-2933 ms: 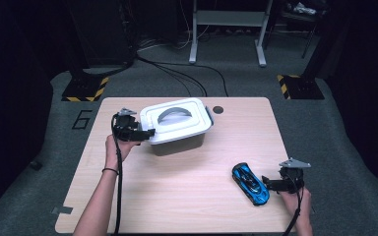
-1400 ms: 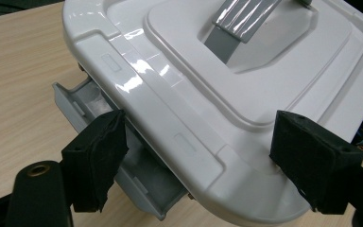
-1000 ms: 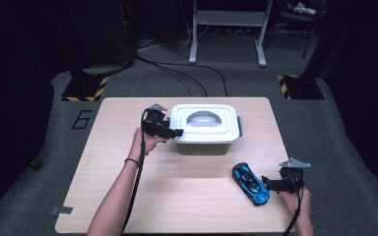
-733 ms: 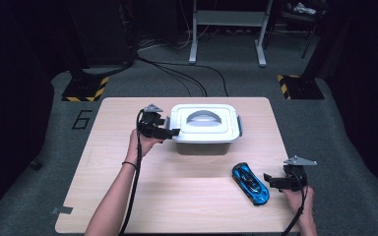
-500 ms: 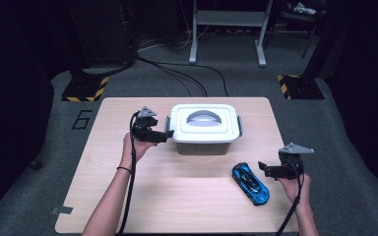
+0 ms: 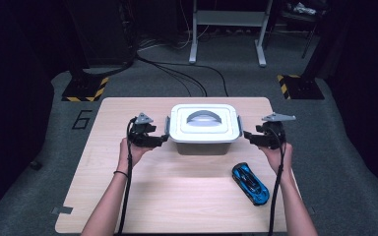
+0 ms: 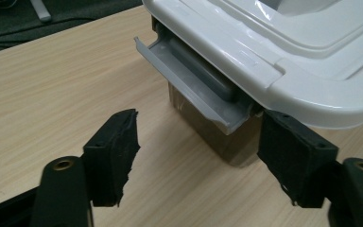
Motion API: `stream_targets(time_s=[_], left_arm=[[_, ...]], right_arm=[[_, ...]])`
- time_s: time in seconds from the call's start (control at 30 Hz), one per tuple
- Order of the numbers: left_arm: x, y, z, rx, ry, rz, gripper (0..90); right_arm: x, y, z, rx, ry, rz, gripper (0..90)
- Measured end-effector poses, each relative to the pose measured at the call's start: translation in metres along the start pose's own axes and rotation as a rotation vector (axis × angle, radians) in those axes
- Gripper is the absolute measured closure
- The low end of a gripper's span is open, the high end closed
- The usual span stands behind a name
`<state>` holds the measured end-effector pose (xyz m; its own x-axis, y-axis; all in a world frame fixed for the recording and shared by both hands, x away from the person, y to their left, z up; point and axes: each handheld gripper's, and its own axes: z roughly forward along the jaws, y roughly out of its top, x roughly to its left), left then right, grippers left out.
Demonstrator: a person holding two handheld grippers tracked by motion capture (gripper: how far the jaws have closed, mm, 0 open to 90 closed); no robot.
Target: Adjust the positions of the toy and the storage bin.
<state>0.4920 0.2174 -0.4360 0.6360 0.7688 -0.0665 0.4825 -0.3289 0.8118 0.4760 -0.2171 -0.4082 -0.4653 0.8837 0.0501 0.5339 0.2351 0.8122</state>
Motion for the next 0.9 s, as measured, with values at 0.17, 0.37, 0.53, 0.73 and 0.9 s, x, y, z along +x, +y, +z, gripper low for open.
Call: stream_targets(time_s=[0.17, 0.37, 0.53, 0.73, 0.9], left_arm=[[-0.006, -0.003, 0.006, 0.016, 0.009, 0.041, 37.5], [-0.012, -0.004, 0.01, 0.009, 0.013, 0.066, 43.9], [-0.013, -0.003, 0.012, 0.004, 0.001, 0.07, 47.9], [-0.01, -0.004, 0.015, -0.009, -0.008, 0.025, 47.7], [-0.005, -0.004, 0.019, -0.01, -0.016, -0.01, 47.7]], right_arm=[[0.003, 0.022, 0.023, 0.024, -0.025, -0.006, 59.4], [-0.002, 0.027, 0.04, 0.06, -0.027, 0.021, 68.6], [-0.003, 0.027, 0.05, 0.076, -0.005, 0.032, 76.7], [0.002, 0.026, 0.043, 0.096, -0.019, 0.03, 80.4], [0.011, 0.024, 0.035, 0.114, -0.027, 0.022, 81.0]])
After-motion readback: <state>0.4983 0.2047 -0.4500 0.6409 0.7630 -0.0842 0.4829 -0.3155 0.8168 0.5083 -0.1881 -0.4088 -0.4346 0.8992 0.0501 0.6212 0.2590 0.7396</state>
